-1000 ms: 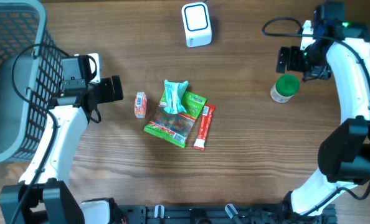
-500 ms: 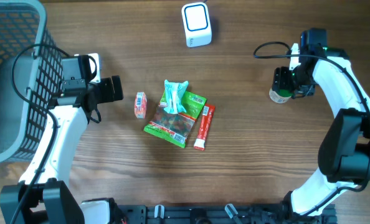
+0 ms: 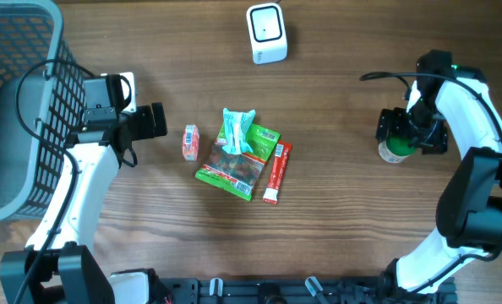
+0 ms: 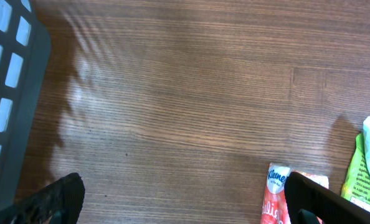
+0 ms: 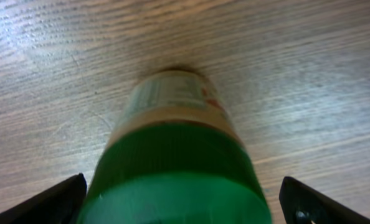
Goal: Scan the item barcode
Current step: 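Lower jar to the table right side and release it, then move right gripper to the mint-green wipes pack and grasp it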
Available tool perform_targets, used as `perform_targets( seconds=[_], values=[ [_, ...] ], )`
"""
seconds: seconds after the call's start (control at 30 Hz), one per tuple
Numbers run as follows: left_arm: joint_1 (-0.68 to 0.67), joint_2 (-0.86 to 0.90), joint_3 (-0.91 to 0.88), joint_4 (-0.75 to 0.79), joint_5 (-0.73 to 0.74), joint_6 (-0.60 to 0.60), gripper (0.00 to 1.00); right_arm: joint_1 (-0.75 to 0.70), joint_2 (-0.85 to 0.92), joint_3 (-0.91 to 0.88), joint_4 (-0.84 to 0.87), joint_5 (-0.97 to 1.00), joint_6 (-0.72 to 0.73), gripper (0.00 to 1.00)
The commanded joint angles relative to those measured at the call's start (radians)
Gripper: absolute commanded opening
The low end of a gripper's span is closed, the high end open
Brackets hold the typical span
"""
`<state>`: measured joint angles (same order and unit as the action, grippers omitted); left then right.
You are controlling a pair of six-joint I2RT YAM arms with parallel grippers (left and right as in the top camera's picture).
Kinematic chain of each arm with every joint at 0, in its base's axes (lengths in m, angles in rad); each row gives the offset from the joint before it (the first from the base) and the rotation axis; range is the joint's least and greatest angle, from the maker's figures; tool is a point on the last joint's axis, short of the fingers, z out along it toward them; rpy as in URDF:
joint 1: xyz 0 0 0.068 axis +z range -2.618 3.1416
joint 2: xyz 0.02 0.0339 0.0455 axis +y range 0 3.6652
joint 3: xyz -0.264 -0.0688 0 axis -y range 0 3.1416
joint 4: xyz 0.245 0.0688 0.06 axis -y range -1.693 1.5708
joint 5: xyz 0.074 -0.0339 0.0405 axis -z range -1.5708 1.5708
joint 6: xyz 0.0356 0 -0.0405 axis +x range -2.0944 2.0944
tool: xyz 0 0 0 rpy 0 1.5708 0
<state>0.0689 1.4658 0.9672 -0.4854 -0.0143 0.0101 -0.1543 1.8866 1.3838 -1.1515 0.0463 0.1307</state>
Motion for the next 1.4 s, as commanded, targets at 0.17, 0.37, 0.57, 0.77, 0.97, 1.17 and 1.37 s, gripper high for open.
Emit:
perform_targets(
  seconds=[0.17, 0.37, 0.57, 0.77, 0.97, 1.17, 1.37],
  values=[
    [0.005, -0.014, 0.016, 0.003, -0.006, 0.005, 1.0, 0.065, -0.152, 0.264, -0.044, -0.347, -0.071, 1.0],
    [0.005, -0.014, 0.016, 0.003, -0.006, 0.005, 1.0, 0.24, -0.153, 0.206, 0.208, -0.787, 0.056, 0.98],
    [0.005, -0.014, 0.016, 0.003, -0.006, 0.005, 1.0, 0.494, -0.109, 0.09, 0.43, -0.476, 0.28, 0.94],
    [0.005, -0.014, 0.016, 0.003, -0.006, 0.005, 1.0, 0.696, 0.037, 0.002, 0.666, -0.332, 0.344, 0.94],
    [0.005, -0.014, 0.016, 0.003, -0.006, 0.005, 1.0, 0.72, 0.16, 0.002, 0.72, -0.362, 0.401, 0.42],
    [0.005, -0.014, 0.016, 0.003, -0.006, 0.005, 1.0, 0.713, 0.161, 0.002, 0.718, -0.4, 0.392, 0.19],
    [0.005, -0.014, 0.016, 0.003, -0.006, 0.005, 1.0, 0.713, 0.161, 0.002, 0.708, -0.44, 0.395, 0.27]
  ],
)
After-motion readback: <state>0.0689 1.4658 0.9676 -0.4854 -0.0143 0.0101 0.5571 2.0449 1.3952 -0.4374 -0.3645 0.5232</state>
